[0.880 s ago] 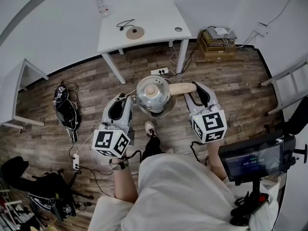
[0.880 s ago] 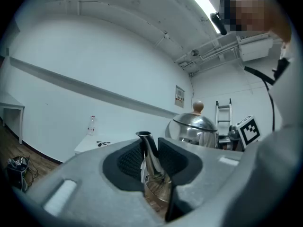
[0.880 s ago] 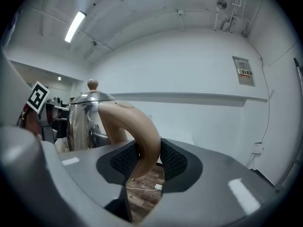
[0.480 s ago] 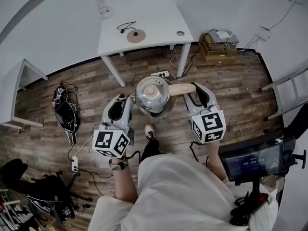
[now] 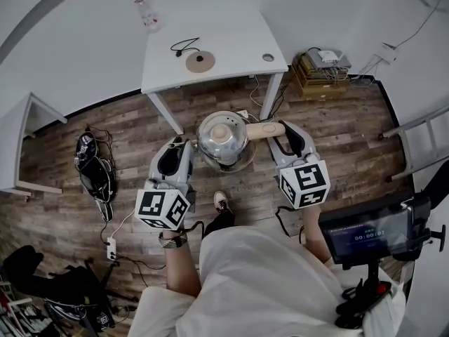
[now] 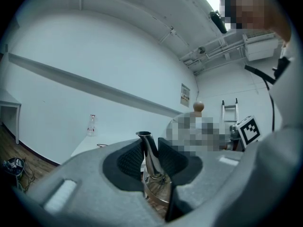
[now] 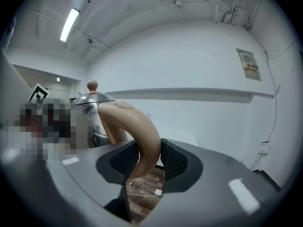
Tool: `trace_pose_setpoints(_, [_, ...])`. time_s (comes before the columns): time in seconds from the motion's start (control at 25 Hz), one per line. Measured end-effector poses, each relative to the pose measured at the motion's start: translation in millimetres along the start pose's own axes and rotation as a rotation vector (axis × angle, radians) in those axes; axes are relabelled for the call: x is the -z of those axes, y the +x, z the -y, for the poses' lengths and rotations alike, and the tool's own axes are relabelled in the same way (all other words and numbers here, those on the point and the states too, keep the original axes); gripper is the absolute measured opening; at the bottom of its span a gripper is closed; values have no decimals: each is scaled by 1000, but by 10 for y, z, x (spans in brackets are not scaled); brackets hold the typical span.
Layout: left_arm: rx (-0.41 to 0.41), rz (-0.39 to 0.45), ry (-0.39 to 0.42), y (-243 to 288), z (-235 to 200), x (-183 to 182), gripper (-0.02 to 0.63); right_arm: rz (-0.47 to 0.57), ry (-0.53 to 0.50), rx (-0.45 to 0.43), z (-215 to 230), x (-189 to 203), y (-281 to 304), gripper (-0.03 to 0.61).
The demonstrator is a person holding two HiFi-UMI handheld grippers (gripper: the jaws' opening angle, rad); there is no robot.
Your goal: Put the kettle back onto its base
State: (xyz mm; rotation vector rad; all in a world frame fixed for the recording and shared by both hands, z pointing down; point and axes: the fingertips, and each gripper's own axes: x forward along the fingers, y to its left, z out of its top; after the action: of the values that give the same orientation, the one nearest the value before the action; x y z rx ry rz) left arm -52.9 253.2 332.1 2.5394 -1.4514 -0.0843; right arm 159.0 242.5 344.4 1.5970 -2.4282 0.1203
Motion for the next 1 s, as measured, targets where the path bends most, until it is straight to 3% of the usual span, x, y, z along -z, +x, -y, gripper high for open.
trace_pose_setpoints(0.8, [35,-38,-9,898,-1176,-299,97,-48,36,28,-4,-287,1414,146])
trace_pose_setpoints(1.0, [39,-58,-20,1245,-1621,-221,97,-70,42,36,-3,-226,1931,146])
